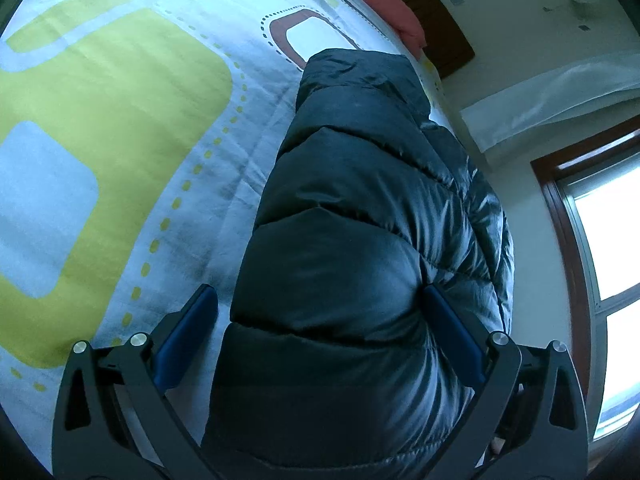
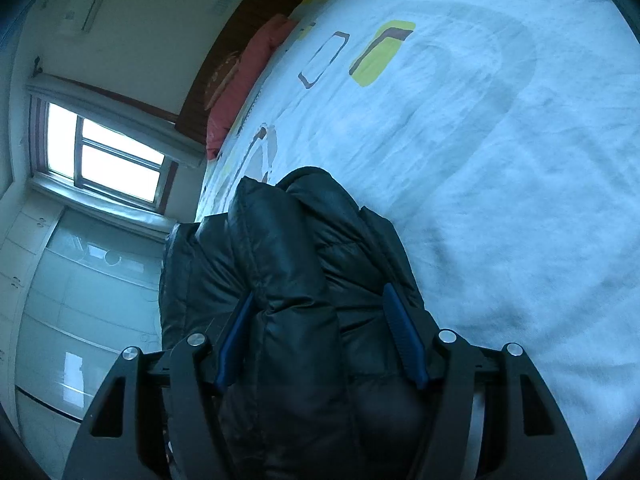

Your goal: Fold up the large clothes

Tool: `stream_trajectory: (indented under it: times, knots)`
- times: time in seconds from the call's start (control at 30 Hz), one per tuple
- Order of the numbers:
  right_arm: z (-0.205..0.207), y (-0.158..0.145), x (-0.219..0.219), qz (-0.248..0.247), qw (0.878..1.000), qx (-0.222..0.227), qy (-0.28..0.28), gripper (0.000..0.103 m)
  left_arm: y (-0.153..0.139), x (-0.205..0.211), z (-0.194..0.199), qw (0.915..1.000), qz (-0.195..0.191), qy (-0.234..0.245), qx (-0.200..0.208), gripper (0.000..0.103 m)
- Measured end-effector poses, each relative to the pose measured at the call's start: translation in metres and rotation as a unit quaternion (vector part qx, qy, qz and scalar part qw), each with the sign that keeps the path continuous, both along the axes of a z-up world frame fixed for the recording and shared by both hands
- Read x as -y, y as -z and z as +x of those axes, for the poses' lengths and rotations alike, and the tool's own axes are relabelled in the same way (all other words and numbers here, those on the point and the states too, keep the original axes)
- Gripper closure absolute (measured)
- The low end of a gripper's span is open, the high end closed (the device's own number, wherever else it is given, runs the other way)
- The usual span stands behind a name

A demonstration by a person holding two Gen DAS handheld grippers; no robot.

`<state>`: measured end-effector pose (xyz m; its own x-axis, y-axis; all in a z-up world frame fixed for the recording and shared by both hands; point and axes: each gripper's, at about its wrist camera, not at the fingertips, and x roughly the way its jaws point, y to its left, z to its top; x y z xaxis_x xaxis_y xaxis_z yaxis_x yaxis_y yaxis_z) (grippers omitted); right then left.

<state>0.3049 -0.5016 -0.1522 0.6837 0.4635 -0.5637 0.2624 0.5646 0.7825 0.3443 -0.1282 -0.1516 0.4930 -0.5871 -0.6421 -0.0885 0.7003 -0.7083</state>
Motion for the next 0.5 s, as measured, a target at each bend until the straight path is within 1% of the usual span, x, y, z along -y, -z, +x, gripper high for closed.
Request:
stream_trajectory:
  times: [0.1, 0.2, 0.27, 0.43, 0.5]
  knots:
    - [-0.002, -0.004, 0.002, -0.007, 1.000, 0.000, -0.011, 0.039, 0.000, 0.000, -0.001, 1.0000, -0.005, 0.002, -0.001, 0.002]
    - [-0.004, -0.014, 0.000, -0.030, 0.999, 0.000, -0.020, 0.038, 0.000, -0.002, -0.001, 0.9999, -0.009, 0.005, -0.001, 0.002]
    - [-0.006, -0.015, -0.002, -0.037, 0.999, 0.004, -0.018, 0.038, 0.002, -0.006, -0.001, 0.9999, -0.010, 0.007, -0.001, 0.002]
    - [-0.013, -0.010, 0.002, -0.005, 0.999, 0.026, -0.021, 0.033, 0.005, -0.013, 0.000, 0.9998, -0.017, 0.011, 0.000, 0.002]
    - [-0.013, -0.010, 0.001, -0.014, 0.999, 0.029, -0.029, 0.032, 0.006, -0.014, 0.000, 0.9997, -0.018, 0.014, 0.000, 0.002]
